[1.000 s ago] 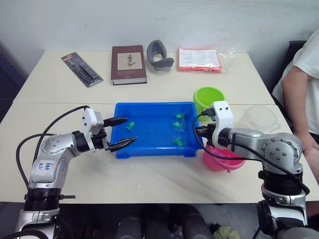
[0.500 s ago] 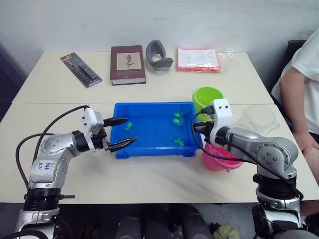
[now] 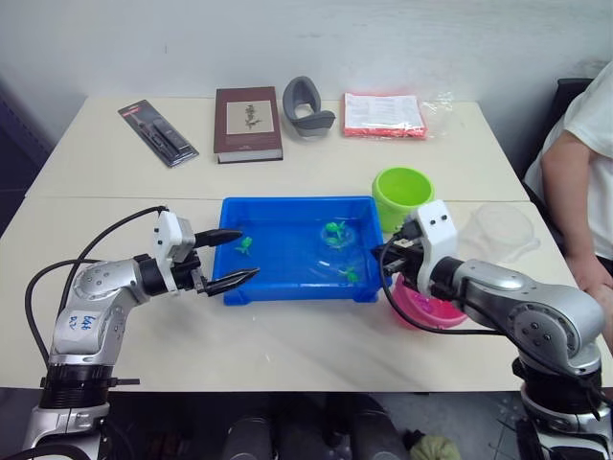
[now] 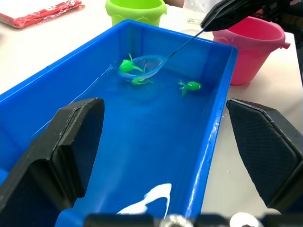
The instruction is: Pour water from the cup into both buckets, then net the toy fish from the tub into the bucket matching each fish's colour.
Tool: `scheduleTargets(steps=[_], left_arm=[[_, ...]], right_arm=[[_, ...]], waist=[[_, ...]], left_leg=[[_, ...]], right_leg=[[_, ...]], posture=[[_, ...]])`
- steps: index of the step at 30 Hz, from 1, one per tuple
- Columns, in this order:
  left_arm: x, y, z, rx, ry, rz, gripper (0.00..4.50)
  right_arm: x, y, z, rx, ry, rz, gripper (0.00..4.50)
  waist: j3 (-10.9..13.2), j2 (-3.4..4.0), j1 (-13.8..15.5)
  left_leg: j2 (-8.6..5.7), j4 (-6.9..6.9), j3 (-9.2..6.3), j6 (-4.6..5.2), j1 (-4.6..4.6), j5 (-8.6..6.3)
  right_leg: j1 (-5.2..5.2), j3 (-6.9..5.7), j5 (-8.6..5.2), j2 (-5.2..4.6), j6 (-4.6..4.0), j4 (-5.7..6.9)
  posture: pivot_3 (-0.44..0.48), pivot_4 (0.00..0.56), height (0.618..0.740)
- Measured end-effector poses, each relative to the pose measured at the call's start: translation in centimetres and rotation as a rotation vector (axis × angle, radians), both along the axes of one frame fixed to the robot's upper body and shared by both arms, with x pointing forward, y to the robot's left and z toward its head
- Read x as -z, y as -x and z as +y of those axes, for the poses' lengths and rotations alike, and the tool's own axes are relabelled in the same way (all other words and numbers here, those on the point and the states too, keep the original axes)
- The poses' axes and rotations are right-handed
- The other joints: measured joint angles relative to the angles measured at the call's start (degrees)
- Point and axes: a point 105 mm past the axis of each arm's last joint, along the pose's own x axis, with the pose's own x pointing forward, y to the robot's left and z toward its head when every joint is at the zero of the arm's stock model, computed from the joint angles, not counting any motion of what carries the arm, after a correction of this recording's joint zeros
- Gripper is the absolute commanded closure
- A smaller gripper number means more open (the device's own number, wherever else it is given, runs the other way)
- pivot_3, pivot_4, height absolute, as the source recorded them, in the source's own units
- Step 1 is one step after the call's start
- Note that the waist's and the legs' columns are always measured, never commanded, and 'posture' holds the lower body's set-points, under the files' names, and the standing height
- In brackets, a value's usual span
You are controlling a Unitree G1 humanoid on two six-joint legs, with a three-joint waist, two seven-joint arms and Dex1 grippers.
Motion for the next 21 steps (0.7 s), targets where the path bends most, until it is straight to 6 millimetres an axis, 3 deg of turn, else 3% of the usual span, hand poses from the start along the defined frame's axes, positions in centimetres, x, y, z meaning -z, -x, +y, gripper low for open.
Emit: scheduleTargets(steps=[9, 16, 21], left_arm=[[-0.1, 0.1, 0.3, 0.013, 0.001, -0.004, 0.06], [-1.6, -0.6, -0.1, 0.01, 0.019, -0.029, 0.06], [-2.7, -1.5, -0.5, -0.018, 0.052, -0.03, 0.06]], right_arm=[[-0.3, 2.3, -0.8, -0.186, 0.005, -0.173, 4.5], [-0.2, 3.3, -0.6, -0.256, -0.047, -0.268, 4.5], [-1.8, 3.3, -1.5, -0.236, -0.076, -0.351, 4.5]], waist=[[0.0, 0.0, 0.13], [0.0, -0.01, 0.11], [0.0, -0.01, 0.18]], left_leg=[[-0.04, 0.0, 0.01, 0.02, 0.05, -0.01], [-0.04, 0.01, 0.03, -0.03, 0.14, 0.01], [-0.05, 0.02, 0.02, -0.03, 0.14, 0.02]], right_leg=[[0.06, 0.01, 0.01, 0.02, 0.01, -0.04], [0.07, 0.04, 0.01, 0.03, 0.01, -0.02], [0.1, 0.04, 0.01, 0.02, 0.01, 0.05]], posture=[[0.0, 0.15, 0.74], [0.0, 0.15, 0.74], [0.0, 0.15, 0.74]])
